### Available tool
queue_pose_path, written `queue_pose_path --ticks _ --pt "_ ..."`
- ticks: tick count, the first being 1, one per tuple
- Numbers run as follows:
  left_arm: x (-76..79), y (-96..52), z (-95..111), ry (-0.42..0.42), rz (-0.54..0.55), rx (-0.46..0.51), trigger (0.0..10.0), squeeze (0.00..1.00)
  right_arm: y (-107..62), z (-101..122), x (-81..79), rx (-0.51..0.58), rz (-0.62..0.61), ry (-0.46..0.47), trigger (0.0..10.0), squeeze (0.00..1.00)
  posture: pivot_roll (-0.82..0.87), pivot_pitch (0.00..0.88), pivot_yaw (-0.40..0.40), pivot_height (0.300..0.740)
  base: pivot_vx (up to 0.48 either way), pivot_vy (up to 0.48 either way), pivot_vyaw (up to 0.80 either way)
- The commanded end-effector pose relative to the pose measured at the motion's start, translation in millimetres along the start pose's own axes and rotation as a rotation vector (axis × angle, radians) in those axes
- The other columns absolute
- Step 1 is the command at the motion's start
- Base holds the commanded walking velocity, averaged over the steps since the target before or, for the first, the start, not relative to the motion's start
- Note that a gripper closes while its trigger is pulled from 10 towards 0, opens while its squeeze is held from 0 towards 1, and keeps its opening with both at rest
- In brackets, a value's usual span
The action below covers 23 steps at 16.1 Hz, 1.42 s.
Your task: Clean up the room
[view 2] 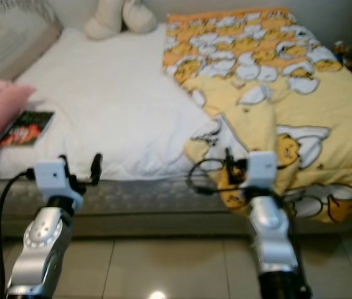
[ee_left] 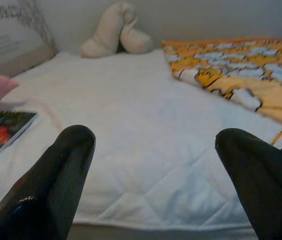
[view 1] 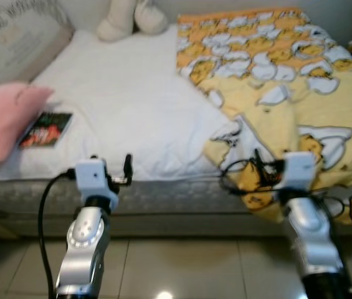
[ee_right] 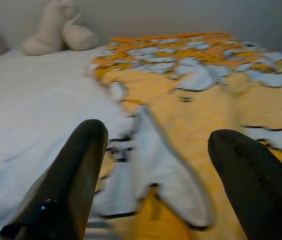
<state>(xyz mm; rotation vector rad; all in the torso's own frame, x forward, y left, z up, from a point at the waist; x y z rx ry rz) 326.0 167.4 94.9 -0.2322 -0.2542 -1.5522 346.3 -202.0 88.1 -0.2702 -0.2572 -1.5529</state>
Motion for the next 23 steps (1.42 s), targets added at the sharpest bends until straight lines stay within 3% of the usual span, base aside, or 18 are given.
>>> queue_pose_path --ticks 1,7,13,17,19,23 --pt "-13.9 -1.7 1.5 0.031 0.03 -0.007 10.0 0.0 1.7 2.2 -13.5 0.001 0.029 0.017 10.0 0.0 -0.17 0.0 0.133 0.74 0.0 0.0 0.0" --pt "-3.9 3.7 2.5 0.056 -0.034 -0.016 10.0 0.0 2.9 3.2 -17.5 0.001 0.043 0.023 10.0 0.0 -0.17 0.0 0.132 0.74 0.0 0.32 0.0" --pt "10.6 6.0 -2.4 0.063 -0.116 -0.044 10.0 0.0 0.2 2.1 -13.6 0.008 0.031 0.029 10.0 0.0 -0.18 0.0 0.144 0.74 0.0 0.48 -0.71" --pt "12.5 6.2 -4.1 0.051 -0.139 -0.056 10.0 0.0 -2.0 1.6 -14.6 0.009 0.031 0.032 10.0 0.0 -0.19 0.0 0.15 0.74 0.0 0.474 -0.68" --pt "10.8 5.6 -6.9 0.02 -0.122 -0.064 10.0 0.0 -2.3 1.3 -15.9 0.011 0.036 0.031 10.0 0.0 -0.19 0.0 0.148 0.74 0.0 0.319 -0.68" --pt "11.9 3.1 -12.7 0.041 -0.131 -0.085 10.0 0.0 -1.5 -0.8 -18.0 0.001 0.051 0.031 10.0 0.0 -0.18 0.0 0.138 0.74 0.0 0.0 -0.68"
Point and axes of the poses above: a point about 5 cm out from each wrist's last joint towards the gripper, its own y axis pointing out of the wrist towards the gripper, its own z axis along the axis of the wrist's last joint, x = y × z, the point moved 6 cm from there along y, pointing out of the wrist towards the gripper, and after that the axes turned 15 degrees about -y, right-handed, at the moved point
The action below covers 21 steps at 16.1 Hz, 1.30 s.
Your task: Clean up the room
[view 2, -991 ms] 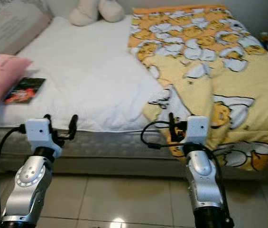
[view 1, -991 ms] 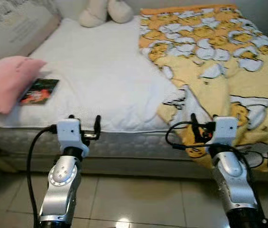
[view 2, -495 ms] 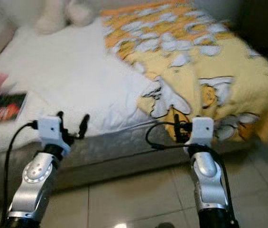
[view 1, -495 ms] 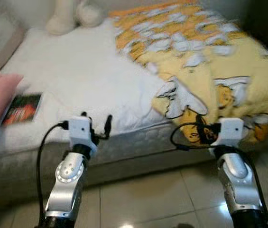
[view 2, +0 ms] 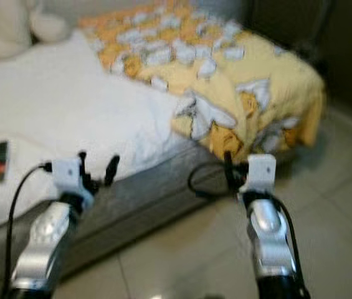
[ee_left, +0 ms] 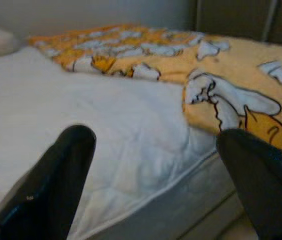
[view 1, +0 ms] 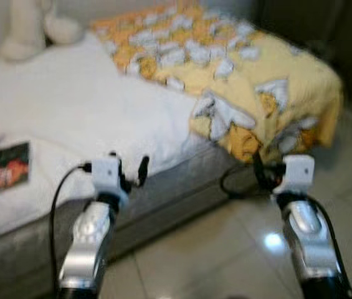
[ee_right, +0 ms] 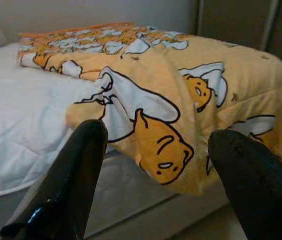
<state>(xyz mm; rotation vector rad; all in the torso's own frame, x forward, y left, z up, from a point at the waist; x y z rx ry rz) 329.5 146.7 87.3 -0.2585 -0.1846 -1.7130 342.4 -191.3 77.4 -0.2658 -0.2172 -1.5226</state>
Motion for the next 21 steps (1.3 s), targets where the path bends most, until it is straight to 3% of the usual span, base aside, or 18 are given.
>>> queue_pose_path --ticks 1,4,7,17,21 --pt "-3.9 0.7 1.0 0.007 0.005 -0.007 10.0 0.0 2.5 5.7 -6.5 0.017 0.02 0.005 10.0 0.0 -0.18 0.0 0.137 0.74 0.0 0.0 -0.68" --pt "-0.7 2.3 6.5 0.02 -0.02 0.013 10.0 0.0 0.6 0.1 -19.4 -0.006 0.087 0.01 10.0 0.0 -0.18 0.0 0.139 0.74 0.0 0.0 -0.23" --pt "5.4 5.4 9.5 0.024 -0.034 0.025 10.0 0.0 -1.0 4.0 -25.8 0.01 0.112 0.01 10.0 0.0 -0.19 0.0 0.146 0.74 0.466 0.0 0.0" --pt "9.7 4.8 8.0 0.033 -0.052 0.022 10.0 0.0 -3.8 3.1 -31.7 0.007 0.141 0.001 10.0 0.0 -0.19 0.0 0.152 0.74 0.444 0.0 0.0" --pt "11.1 4.8 7.7 0.029 -0.062 0.02 10.0 0.0 -4.5 4.7 -30.1 0.014 0.131 0.014 10.0 0.0 -0.2 0.0 0.157 0.74 0.411 -0.244 -0.69"
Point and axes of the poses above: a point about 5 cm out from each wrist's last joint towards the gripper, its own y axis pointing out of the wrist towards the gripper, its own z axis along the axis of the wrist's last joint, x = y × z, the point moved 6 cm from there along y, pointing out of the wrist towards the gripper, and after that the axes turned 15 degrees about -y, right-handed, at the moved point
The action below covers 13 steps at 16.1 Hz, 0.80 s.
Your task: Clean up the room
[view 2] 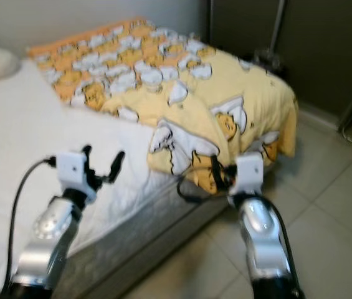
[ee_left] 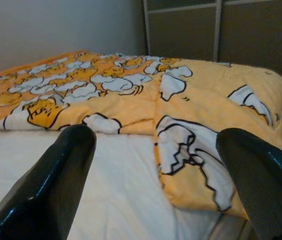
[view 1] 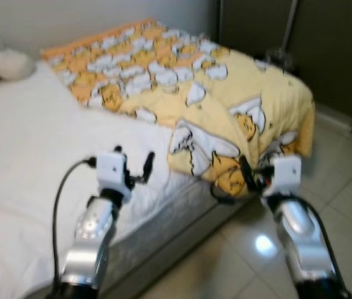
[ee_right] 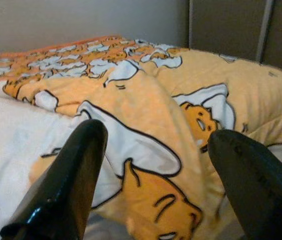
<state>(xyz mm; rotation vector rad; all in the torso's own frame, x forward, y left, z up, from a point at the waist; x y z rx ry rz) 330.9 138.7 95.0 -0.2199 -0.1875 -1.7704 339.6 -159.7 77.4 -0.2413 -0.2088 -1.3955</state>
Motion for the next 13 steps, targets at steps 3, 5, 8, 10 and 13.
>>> queue_pose_path --ticks 3,5,8,10,13 --pt "4.0 2.6 0.6 0.005 -0.016 -0.005 10.0 0.0 -5.3 -8.2 -2.5 -0.027 0.012 -0.001 10.0 0.0 -0.2 0.0 0.158 0.74 0.399 -0.26 -0.69" --pt "4.2 3.0 0.8 0.003 -0.02 -0.006 10.0 0.0 -6.0 -9.0 -1.6 -0.032 0.005 0.003 10.0 0.0 -0.2 0.0 0.164 0.74 0.384 -0.283 -0.68" --pt "-2.2 5.7 -3.5 0.005 0.023 -0.027 10.0 0.0 -6.2 -10.9 -1.1 -0.04 -0.001 0.008 10.0 0.0 -0.21 0.0 0.167 0.74 0.276 -0.096 -0.23" --pt "-6.0 7.1 -4.7 0.03 0.043 -0.031 10.0 0.0 -5.3 -9.7 -1.1 -0.035 0.001 0.007 10.0 0.0 -0.21 0.0 0.167 0.74 0.0 0.0 0.0" --pt "-7.6 9.6 -0.9 0.034 0.046 -0.017 10.0 0.0 -3.6 -8.5 0.2 -0.031 0.003 0.001 10.0 0.0 -0.21 0.0 0.168 0.74 0.084 0.0 0.0"
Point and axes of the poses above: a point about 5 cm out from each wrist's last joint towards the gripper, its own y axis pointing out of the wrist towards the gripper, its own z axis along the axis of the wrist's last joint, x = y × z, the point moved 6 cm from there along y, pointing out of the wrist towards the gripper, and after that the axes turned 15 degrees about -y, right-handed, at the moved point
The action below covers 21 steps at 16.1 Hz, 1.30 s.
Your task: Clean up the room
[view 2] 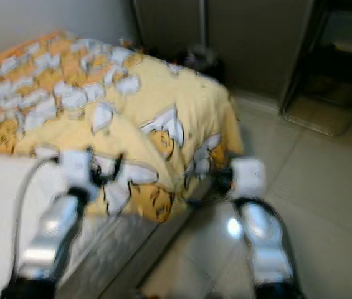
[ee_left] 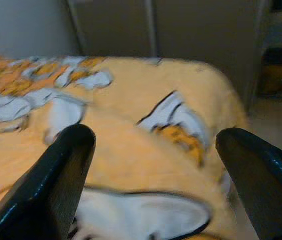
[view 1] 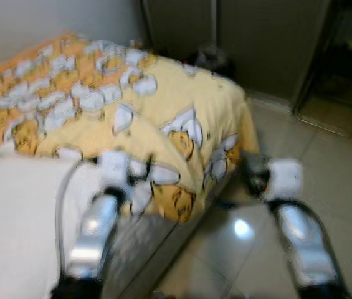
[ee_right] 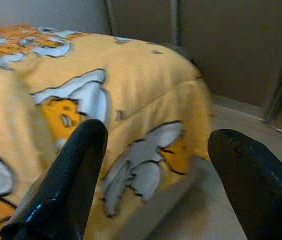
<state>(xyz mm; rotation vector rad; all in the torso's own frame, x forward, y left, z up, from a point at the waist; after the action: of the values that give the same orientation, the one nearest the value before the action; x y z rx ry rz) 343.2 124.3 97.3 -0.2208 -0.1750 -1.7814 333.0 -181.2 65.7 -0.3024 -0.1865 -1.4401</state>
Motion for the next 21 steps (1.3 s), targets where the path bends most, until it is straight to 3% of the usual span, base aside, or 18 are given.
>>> queue_pose_path --ticks 1,8,13,16,21 --pt "-19.5 -5.0 -0.6 0.023 0.057 -0.01 10.0 0.0 5.0 10.4 -16.0 0.033 0.043 0.018 10.0 0.0 -0.21 0.0 0.169 0.74 0.412 0.0 0.0" --pt "-12.4 -1.8 -2.3 0.057 0.037 -0.023 10.0 0.0 6.1 12.5 -19.7 0.042 0.052 0.016 10.0 0.0 -0.21 0.0 0.174 0.74 0.466 0.0 0.0" --pt "-17.9 -2.0 -1.4 0.037 0.071 -0.016 10.0 0.0 2.7 10.5 -23.5 0.037 0.065 0.022 10.0 0.0 -0.21 0.0 0.181 0.74 0.304 0.0 0.0" --pt "-24.2 0.2 -3.2 0.036 0.092 -0.029 10.0 0.0 -8.9 14.0 -58.6 0.057 0.306 -0.015 10.0 0.0 -0.22 0.0 0.184 0.74 0.0 0.0 0.0" --pt "-38.1 23.7 -5.3 0.101 0.092 -0.09 10.0 0.0 -21.8 7.7 -67.3 0.048 0.37 -0.002 10.0 0.0 -0.21 0.0 0.185 0.74 0.0 0.0 0.0"
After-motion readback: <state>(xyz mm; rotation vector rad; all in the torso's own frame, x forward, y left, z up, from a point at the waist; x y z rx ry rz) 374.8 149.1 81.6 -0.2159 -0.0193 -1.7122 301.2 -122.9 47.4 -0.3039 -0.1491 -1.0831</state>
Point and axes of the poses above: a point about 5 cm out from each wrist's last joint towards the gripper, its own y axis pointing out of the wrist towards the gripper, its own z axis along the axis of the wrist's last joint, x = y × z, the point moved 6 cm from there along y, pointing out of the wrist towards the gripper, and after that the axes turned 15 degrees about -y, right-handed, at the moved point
